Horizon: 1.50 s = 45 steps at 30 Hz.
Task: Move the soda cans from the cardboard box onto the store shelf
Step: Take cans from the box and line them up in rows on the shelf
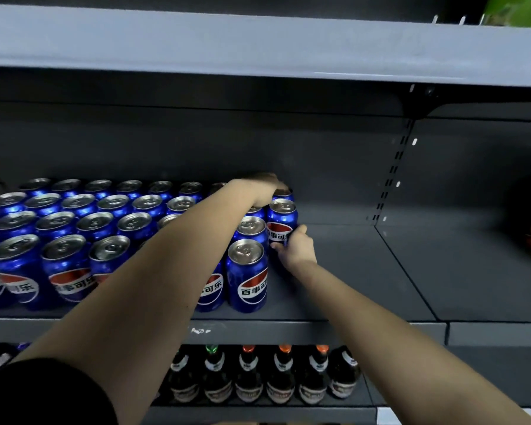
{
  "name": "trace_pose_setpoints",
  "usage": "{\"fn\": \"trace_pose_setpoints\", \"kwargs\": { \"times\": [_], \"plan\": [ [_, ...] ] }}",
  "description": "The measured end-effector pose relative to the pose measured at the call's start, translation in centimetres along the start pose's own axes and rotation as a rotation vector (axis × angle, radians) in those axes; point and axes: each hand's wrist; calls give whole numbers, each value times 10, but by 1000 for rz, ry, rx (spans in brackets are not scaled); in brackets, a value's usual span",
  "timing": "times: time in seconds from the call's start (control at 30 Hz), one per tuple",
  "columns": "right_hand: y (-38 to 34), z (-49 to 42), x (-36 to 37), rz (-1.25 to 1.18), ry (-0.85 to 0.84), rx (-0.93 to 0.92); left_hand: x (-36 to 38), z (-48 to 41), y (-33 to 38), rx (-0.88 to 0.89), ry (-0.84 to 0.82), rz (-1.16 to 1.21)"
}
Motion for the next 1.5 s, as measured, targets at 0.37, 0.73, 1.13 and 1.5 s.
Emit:
{"fn": "trace_pose_setpoints", "kwargs": {
  "times": [0.37, 0.73, 1.13, 1.5],
  "plan": [
    [6, 79, -11, -93, 152, -118, -27, 101, -10, -29, 205, 181],
    [-8, 135, 35, -159, 164, -159, 32, 200, 1, 67, 370, 207],
    [-1, 153, 31, 40, 108, -113, 37, 212, 13, -21, 311, 17],
    [14, 241, 83, 126, 235, -363, 56, 310, -9, 19, 467, 133]
  ]
}}
Point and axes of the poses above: each hand's wrist, its own z-axis away from the middle knuckle, its own x-axis out of the palm, y = z × x, and after that the axes turned 7 degrees about y, right-handed
